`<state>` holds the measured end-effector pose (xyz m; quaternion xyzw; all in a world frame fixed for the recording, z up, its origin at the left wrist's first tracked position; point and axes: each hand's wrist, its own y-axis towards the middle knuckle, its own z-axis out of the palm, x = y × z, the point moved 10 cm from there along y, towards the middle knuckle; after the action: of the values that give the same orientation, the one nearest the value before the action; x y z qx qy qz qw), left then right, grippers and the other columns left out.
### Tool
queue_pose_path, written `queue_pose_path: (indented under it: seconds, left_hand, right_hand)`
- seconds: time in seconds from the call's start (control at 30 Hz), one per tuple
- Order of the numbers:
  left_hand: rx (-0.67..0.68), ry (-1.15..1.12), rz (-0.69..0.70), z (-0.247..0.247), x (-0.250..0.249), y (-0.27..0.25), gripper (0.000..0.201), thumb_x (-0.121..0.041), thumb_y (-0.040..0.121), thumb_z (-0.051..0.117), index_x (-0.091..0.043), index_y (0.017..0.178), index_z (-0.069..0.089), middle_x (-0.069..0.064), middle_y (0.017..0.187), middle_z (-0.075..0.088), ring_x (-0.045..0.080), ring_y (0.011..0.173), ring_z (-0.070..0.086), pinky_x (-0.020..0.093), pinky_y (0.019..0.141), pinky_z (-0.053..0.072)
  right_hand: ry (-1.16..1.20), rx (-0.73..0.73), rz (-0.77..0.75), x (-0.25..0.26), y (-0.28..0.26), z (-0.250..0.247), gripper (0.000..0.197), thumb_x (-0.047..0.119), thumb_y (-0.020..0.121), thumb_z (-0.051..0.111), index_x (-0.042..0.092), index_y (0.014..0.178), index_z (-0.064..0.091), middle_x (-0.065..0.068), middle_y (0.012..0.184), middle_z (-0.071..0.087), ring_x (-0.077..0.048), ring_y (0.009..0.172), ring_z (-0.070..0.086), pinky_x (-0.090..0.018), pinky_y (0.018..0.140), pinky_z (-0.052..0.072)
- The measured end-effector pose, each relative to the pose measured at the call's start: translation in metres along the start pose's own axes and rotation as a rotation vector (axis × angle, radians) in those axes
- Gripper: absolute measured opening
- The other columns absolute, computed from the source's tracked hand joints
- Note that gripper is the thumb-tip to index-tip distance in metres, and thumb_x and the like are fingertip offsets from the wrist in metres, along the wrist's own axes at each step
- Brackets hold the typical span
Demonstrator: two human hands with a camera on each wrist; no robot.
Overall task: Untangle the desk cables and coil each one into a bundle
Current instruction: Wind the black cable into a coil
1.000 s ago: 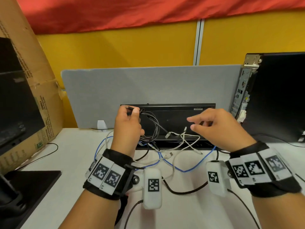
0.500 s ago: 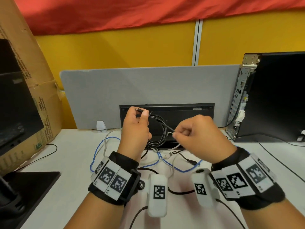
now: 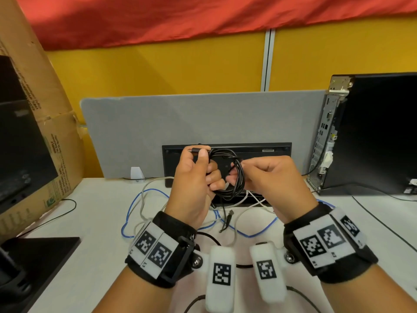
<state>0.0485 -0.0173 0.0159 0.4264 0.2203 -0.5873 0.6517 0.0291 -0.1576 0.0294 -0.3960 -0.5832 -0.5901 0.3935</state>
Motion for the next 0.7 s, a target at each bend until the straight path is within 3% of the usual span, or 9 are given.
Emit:
queue_pose_path:
  seconds: [0.13,0.27,0.37,0.5,0.6,0.7]
  left_hand:
    - [-0.037,0.011,0.022,-0.008,0.000,0.003,0.013,-0.016,0.104,0.036,-0.016,0.096,0.046,-0.002,0.062,0.035,0.007,0.049,0.027,0.019,0.046,0.029]
    - [-0.038,0.058,0.031,-0.011,0.000,0.004,0.014,-0.015,0.104,0.035,-0.017,0.098,0.047,-0.002,0.062,0.035,0.007,0.049,0.030,0.020,0.046,0.031]
    - [-0.020,0.076,0.005,-0.011,0.002,0.004,0.015,-0.015,0.105,0.035,-0.016,0.099,0.049,-0.001,0.063,0.036,0.008,0.050,0.031,0.022,0.047,0.036]
    - [0.046,0.067,-0.052,-0.008,0.003,0.003,0.014,-0.014,0.104,0.037,-0.015,0.102,0.051,0.001,0.064,0.040,0.011,0.054,0.038,0.027,0.054,0.046]
    - [0.083,0.072,-0.074,-0.004,0.004,0.002,0.014,-0.013,0.103,0.039,-0.014,0.101,0.053,0.003,0.064,0.042,0.012,0.056,0.041,0.031,0.059,0.050]
    - [0.075,0.132,-0.042,-0.003,0.003,0.002,0.016,-0.012,0.103,0.039,-0.014,0.099,0.054,0.002,0.063,0.041,0.012,0.056,0.040,0.032,0.063,0.050]
  right_hand:
    - [0.234,0.084,0.141,-0.005,-0.004,0.012,0.019,0.004,0.089,0.059,-0.003,0.080,0.075,-0.023,0.087,0.073,-0.030,0.082,0.073,-0.030,0.068,0.058]
    - [0.023,0.098,0.098,-0.006,-0.007,0.018,0.010,0.010,0.086,0.068,0.007,0.092,0.076,-0.012,0.089,0.075,-0.019,0.084,0.072,-0.029,0.074,0.057]
    - [0.046,0.094,0.174,-0.015,-0.007,0.018,0.012,0.014,0.088,0.065,0.012,0.084,0.076,-0.009,0.087,0.075,-0.019,0.086,0.069,-0.035,0.081,0.052]
    - [0.225,0.168,0.293,-0.021,-0.009,0.026,0.024,0.023,0.093,0.057,0.012,0.075,0.069,-0.002,0.074,0.068,-0.015,0.076,0.064,-0.030,0.072,0.046]
    - [0.354,0.233,0.376,-0.022,-0.014,0.035,0.024,0.034,0.083,0.061,0.018,0.065,0.060,-0.001,0.076,0.063,-0.016,0.075,0.062,-0.031,0.070,0.042]
    - [0.149,0.247,0.296,-0.020,-0.012,0.033,0.013,0.017,0.084,0.066,0.009,0.074,0.064,-0.002,0.079,0.069,-0.014,0.080,0.066,-0.028,0.070,0.048]
